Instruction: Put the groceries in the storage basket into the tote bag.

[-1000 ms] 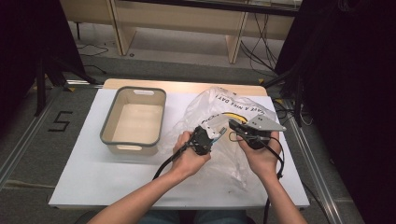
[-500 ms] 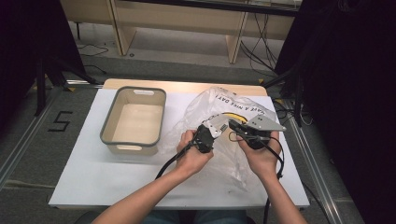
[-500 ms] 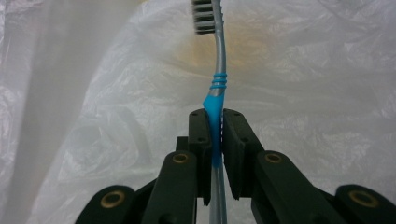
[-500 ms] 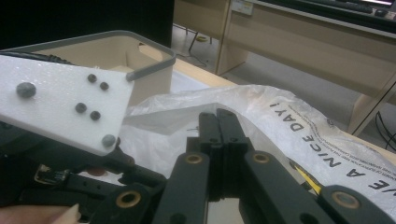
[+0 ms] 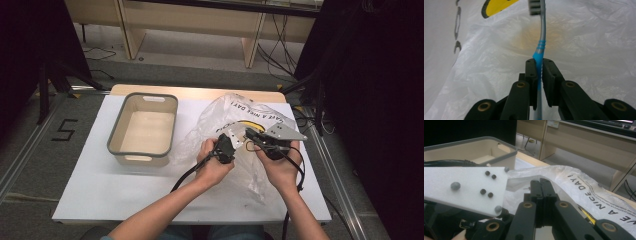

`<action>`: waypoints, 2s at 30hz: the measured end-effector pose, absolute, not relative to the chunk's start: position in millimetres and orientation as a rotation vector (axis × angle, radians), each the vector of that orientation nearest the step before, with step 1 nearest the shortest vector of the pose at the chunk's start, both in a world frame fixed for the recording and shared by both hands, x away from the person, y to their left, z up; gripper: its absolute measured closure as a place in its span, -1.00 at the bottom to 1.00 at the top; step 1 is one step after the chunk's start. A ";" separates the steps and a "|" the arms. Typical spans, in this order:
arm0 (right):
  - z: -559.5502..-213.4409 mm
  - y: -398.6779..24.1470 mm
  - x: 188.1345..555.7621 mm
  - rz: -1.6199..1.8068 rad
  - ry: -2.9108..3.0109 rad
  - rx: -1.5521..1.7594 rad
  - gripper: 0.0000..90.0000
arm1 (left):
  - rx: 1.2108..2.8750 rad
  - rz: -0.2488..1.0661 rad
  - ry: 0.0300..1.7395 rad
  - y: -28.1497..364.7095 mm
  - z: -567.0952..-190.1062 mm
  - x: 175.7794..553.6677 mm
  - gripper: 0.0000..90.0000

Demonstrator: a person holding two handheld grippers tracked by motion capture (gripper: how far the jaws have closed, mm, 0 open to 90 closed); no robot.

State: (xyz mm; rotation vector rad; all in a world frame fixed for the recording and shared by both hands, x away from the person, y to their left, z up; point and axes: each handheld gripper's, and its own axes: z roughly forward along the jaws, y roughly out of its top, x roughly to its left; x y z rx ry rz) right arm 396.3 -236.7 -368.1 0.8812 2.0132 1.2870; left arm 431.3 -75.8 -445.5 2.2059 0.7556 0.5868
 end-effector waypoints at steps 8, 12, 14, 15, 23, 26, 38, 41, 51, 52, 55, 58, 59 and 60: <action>-368.6 -238.4 396.1 1.285 2.012 0.891 1.00 | 2.186 0.596 0.700 -67.6 -432.8 420.0 0.41; -368.9 -238.8 396.1 1.283 2.012 0.890 1.00 | 2.172 0.595 0.670 -57.8 -420.5 406.9 0.31; -368.9 -239.4 395.7 1.282 2.013 0.895 1.00 | 2.164 0.588 0.669 -51.2 -415.9 400.9 0.24; -369.2 -239.7 395.7 1.280 2.013 0.896 1.00 | 2.164 0.585 0.669 -47.5 -413.9 398.2 0.22; -371.8 -241.7 394.5 1.272 2.022 0.905 1.00 | 2.178 0.492 0.654 -16.4 -399.2 373.6 0.01; -374.0 -243.0 392.5 1.263 2.041 0.907 1.00 | 2.161 0.509 0.648 -4.9 -394.3 364.8 -0.01; -387.9 -249.3 386.3 1.207 2.170 0.921 1.00 | 2.096 0.502 0.713 37.4 -382.0 341.5 0.00; -392.3 -250.0 385.9 1.188 2.222 0.922 1.00 | 2.083 0.513 0.744 48.2 -382.6 342.8 0.00; -413.9 -246.6 385.8 1.099 2.395 0.942 1.00 | 2.185 0.526 0.827 61.5 -411.2 365.4 -0.07; -415.7 -246.2 386.2 1.090 2.410 0.942 1.00 | 2.192 0.530 0.830 61.3 -413.9 367.0 -0.06; -421.0 -245.0 387.1 1.065 2.459 0.944 1.00 | 2.226 0.534 0.836 61.3 -420.7 372.0 0.00; -426.3 -243.6 387.7 1.037 2.498 0.947 1.00 | 2.248 0.527 0.831 60.4 -425.6 375.7 0.02; -428.1 -242.9 387.8 1.029 2.515 0.945 1.00 | 2.249 0.525 0.835 59.7 -427.1 376.6 0.03; -430.1 -241.8 387.7 1.019 2.528 0.943 1.00 | 2.251 0.520 0.834 59.1 -428.5 377.5 0.03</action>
